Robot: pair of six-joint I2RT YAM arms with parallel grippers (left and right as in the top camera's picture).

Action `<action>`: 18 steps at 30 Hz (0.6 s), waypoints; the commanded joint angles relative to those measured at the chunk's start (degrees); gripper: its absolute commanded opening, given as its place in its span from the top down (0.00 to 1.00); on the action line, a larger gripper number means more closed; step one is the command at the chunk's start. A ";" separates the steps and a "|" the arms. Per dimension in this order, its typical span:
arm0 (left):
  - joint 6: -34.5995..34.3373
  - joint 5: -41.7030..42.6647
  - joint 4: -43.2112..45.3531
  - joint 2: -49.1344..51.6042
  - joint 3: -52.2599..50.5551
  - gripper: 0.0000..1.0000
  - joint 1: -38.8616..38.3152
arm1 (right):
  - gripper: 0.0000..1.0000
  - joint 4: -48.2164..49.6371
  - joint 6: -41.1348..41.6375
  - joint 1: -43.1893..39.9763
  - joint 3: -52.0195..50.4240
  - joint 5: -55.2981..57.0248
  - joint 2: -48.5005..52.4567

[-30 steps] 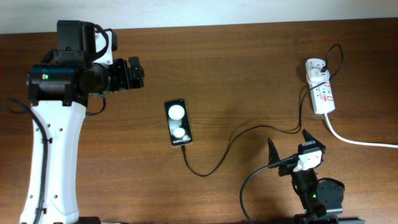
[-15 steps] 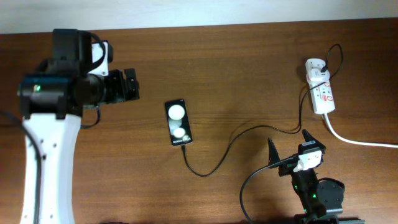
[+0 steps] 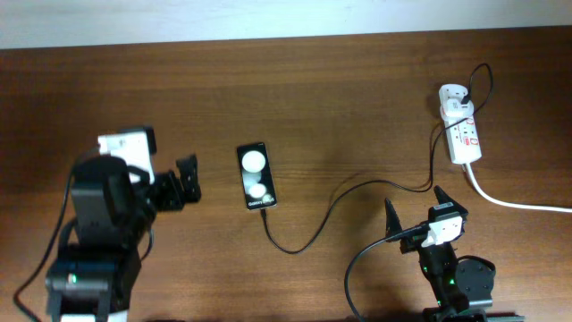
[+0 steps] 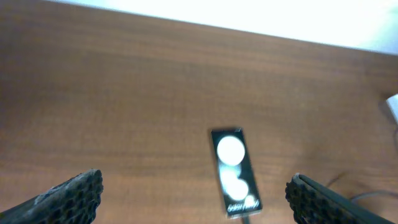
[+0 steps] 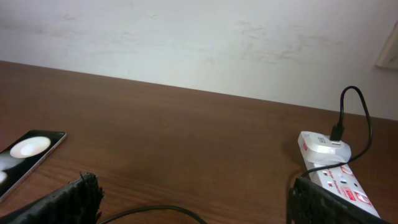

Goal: Plug charger to phone and switch on socket

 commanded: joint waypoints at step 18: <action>0.55 -6.36 17.22 -35.10 -33.66 0.01 0.15 | 0.01 -0.28 0.66 0.33 -0.28 -0.92 -0.59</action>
